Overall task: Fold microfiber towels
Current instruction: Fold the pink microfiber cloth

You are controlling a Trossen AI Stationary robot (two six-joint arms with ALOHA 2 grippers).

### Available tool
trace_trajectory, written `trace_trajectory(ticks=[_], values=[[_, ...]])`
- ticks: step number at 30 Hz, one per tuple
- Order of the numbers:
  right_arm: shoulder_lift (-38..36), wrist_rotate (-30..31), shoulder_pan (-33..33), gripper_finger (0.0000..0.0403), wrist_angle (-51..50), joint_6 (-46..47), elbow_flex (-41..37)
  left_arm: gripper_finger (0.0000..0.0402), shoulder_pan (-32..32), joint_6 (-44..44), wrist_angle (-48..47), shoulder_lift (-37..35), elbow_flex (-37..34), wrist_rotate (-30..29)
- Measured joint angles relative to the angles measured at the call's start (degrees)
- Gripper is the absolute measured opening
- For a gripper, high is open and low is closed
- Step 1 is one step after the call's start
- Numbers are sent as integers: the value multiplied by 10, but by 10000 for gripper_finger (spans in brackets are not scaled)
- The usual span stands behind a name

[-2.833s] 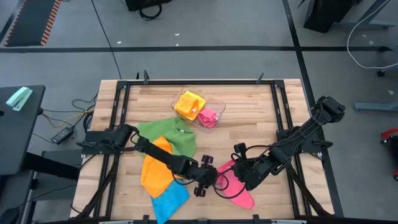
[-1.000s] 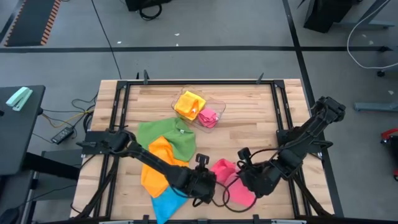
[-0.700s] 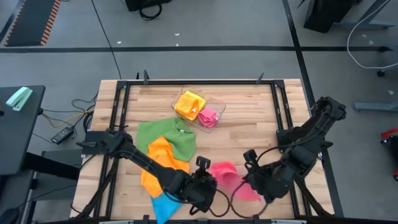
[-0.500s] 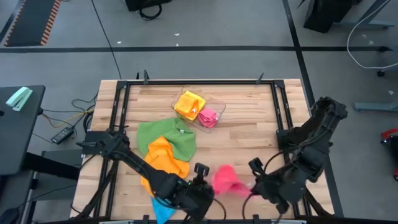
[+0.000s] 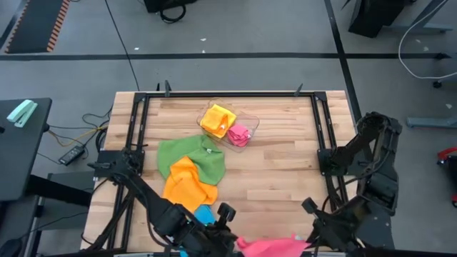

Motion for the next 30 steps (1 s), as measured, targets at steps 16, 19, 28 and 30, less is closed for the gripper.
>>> trace_trajectory(ticks=[16, 19, 28, 30], values=[[0, 5, 6, 16, -14, 17, 20, 15, -2, -27, 60, -8, 1, 89], [0, -11, 15, 16, -12, 24, 20, 16, -3, -35, 78, -7, 1, 122], [3, 9, 28, 16, -46, -21, 19, 14, -5, -3, 103, 18, -1, 167], [3, 50, 13, 14, -94, -6, 19, 19, 2, -3, 98, 25, -3, 164]])
